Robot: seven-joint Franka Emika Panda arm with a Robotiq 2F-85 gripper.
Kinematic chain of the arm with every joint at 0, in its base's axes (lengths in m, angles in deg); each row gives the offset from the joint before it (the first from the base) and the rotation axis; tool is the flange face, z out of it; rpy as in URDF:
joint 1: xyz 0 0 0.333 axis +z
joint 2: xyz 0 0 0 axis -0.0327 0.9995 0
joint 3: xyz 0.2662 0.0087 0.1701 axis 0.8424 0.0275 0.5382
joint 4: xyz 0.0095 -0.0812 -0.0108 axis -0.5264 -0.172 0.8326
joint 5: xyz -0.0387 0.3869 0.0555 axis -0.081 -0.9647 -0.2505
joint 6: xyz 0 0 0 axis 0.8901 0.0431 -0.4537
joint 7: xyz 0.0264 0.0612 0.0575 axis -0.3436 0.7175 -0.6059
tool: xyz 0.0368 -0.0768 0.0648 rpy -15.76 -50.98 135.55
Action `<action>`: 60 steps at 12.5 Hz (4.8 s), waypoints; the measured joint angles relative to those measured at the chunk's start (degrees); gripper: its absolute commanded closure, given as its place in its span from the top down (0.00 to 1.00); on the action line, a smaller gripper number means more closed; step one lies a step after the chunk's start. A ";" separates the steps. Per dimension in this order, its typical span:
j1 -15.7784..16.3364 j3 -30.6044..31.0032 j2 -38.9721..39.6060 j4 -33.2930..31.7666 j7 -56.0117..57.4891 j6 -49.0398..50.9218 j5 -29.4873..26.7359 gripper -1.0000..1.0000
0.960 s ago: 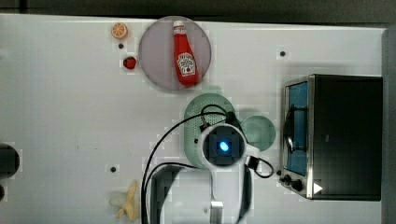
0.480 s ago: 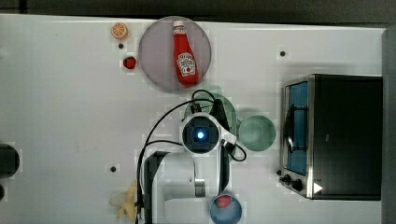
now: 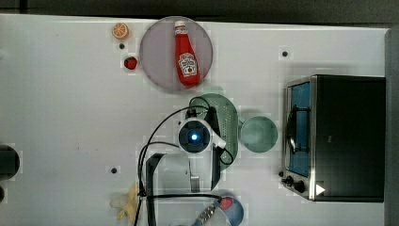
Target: Drag strainer right to left.
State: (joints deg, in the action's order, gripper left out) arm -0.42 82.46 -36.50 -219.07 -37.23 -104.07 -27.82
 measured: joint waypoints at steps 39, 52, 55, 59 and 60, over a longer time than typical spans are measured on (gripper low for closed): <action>29.55 1.27 13.81 24.28 -30.19 12.37 -9.73 1.00; 35.95 1.63 18.45 33.91 -36.51 13.43 -13.95 1.00; 36.65 1.79 19.82 35.81 -36.68 14.04 -13.37 1.00; 38.14 0.79 20.05 36.93 -37.29 15.22 -12.82 1.00; 38.14 0.59 19.93 37.26 -36.84 17.18 -12.47 1.00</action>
State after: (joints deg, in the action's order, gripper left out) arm 37.72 83.06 -16.56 -181.80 -74.08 -86.90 -40.29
